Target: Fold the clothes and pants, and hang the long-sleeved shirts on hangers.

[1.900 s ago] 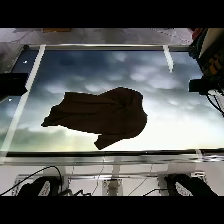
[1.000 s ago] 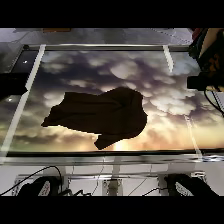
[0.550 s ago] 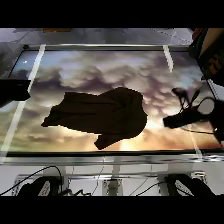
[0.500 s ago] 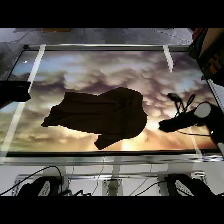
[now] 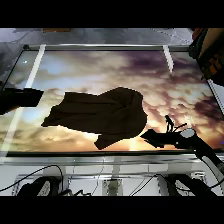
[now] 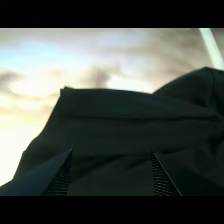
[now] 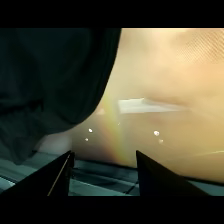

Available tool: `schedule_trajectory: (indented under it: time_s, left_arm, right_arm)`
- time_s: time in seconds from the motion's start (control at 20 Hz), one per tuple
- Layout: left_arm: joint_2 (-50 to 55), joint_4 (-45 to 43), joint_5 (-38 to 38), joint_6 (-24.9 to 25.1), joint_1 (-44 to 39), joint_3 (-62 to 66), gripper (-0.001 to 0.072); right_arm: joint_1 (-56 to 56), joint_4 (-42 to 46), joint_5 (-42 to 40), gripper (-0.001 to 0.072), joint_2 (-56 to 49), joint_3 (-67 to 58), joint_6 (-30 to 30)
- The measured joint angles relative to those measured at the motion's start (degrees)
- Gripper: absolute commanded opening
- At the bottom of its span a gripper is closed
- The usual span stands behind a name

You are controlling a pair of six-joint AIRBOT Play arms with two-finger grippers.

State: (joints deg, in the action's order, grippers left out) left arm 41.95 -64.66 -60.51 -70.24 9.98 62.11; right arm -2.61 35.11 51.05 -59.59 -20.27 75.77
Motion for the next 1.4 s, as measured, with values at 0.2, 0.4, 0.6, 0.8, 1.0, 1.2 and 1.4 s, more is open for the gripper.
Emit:
schedule_trajectory:
  time_s: [0.2,0.4,0.6,0.8,1.0,1.2,1.4]
  left_arm:
    - [1.86,0.24,-3.1,0.0,0.0,-1.36,0.0548]
    - [3.26,-0.81,-4.15,0.0,0.0,-3.28,0.0533]
    - [4.68,-2.32,-4.26,0.0,0.0,-5.84,0.0528]
    - [6.78,-2.89,-2.82,-0.37,0.0,-9.11,0.033]
    - [9.42,-3.37,-2.27,-3.1,0.0,-11.3,0.0332]
    - [10.45,-4.15,-3.08,-5.4,0.0,-11.93,0.0347]
    - [10.84,-9.22,-5.29,-8.41,0.0,-12.92,0.0346]
  right_arm:
    - [6.67,-10.67,-5.99,0.046,-5.88,0.87,0.5]
    - [11.39,-18.8,-10.62,0.044,-9.92,0.68,0.74]
    - [12.87,-19.74,-16.2,0.0131,-11.34,-1.88,-1.6]
    - [13.2,-15.82,-16.94,0.0019,-11.67,-5.92,-3.82]
    - [12.17,-8.63,-12.63,0.0019,-11.61,-9.49,-4.55]
    - [8.55,0.79,-4.0,0.0019,-9.97,-13.18,-4.81]
    - [4.28,10.47,3.06,0.0019,-5.99,-15.58,-4.9]
